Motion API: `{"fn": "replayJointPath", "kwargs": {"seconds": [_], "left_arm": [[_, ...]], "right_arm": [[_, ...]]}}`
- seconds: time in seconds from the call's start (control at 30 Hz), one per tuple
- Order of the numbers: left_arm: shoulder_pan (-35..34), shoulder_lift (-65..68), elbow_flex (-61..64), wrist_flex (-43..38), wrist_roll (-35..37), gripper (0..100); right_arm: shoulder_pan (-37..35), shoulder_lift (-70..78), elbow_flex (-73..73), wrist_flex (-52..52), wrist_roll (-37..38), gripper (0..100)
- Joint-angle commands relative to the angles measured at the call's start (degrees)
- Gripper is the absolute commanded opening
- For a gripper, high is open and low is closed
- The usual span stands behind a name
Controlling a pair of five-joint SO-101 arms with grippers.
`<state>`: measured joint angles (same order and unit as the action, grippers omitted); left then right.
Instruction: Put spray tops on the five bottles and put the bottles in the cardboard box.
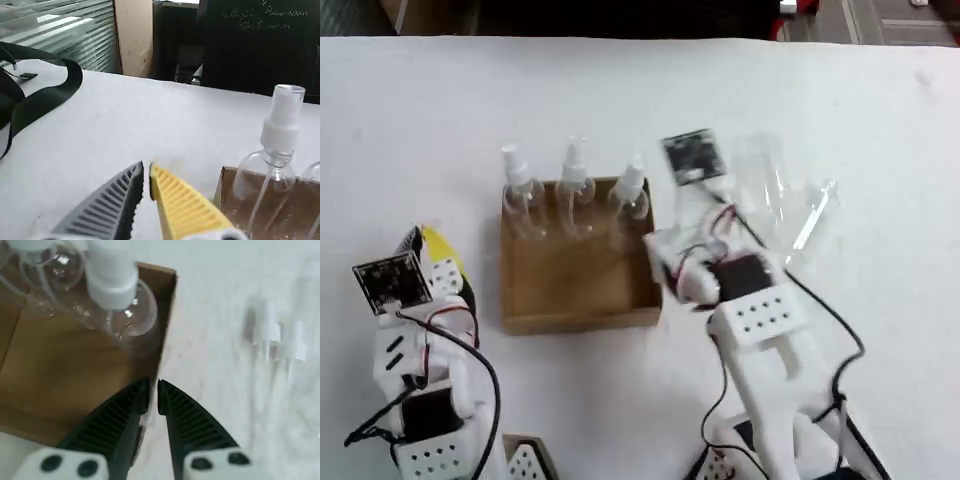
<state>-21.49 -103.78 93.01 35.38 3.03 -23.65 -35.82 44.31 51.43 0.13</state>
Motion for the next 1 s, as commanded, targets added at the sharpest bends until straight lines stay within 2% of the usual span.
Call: {"fn": "replayJointPath", "kwargs": {"seconds": [0.0,0.1,0.3,0.97], "left_arm": [[1.0,-0.1,-0.2,-1.7,0.6,2],[2.0,-0.1,0.6,-2.0,0.5,2],[2.6,-0.1,0.6,-2.0,0.5,2],[3.7,-0.1,0.6,-1.9,0.4,2]], "right_arm": [[-4.7,3.6,-2.7,-2.0,0.5,1.6],[-5.8,8.5,-2.6,-5.1,0.4,1.6],[-6.2,15.5,-2.6,-11.7,-4.7,1.6],[-5.7,27.0,-3.1,-25.8,-5.1,1.6]]}}
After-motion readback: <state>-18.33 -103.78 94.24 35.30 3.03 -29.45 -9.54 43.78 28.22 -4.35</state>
